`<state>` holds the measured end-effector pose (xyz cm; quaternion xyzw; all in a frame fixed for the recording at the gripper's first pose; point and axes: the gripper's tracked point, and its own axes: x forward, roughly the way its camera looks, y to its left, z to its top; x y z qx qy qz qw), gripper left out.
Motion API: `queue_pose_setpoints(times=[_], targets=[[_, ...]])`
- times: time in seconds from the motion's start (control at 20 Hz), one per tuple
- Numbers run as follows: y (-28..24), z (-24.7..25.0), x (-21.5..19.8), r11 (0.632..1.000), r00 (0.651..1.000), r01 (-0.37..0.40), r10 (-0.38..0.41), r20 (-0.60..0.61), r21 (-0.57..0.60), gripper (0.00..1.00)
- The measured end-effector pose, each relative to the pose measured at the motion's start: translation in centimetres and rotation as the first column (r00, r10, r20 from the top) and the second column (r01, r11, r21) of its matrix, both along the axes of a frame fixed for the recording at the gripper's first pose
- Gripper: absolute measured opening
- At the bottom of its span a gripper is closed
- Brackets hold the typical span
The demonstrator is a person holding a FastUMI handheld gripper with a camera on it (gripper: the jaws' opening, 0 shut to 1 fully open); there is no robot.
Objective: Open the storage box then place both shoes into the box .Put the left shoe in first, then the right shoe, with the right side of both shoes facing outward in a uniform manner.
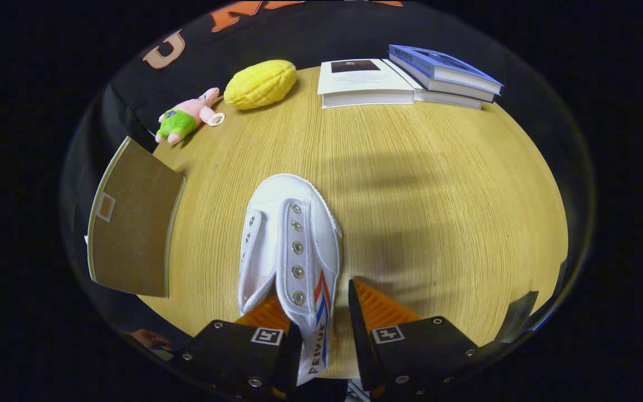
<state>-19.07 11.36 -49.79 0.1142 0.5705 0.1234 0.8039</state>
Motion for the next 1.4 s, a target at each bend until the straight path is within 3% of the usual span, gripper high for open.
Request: queue_pose_setpoints(times=[0.15, 0.45, 0.65, 0.8, 0.9, 1.4], targets=[[0.4, 0.3, 0.8, 0.999, 0.993, 0.042, -0.041, 0.11, -0.008, 0.46], [0.4, 0.0, 2.4, 0.991, 0.958, 0.136, -0.129, 0.258, -0.009, 0.43], [0.0, -0.2, 2.6, 0.983, 0.953, 0.183, -0.171, 0.25, -0.027, 0.31], [-0.5, -0.3, 2.8, 0.975, 0.956, 0.217, -0.203, 0.211, -0.045, 0.09], [0.0, 0.7, 2.7, 0.973, 0.954, 0.23, -0.224, 0.198, -0.008, 0.04], [2.0, 12.0, 6.5, 0.958, 0.917, 0.276, -0.285, 0.278, 0.07, 0.02]])
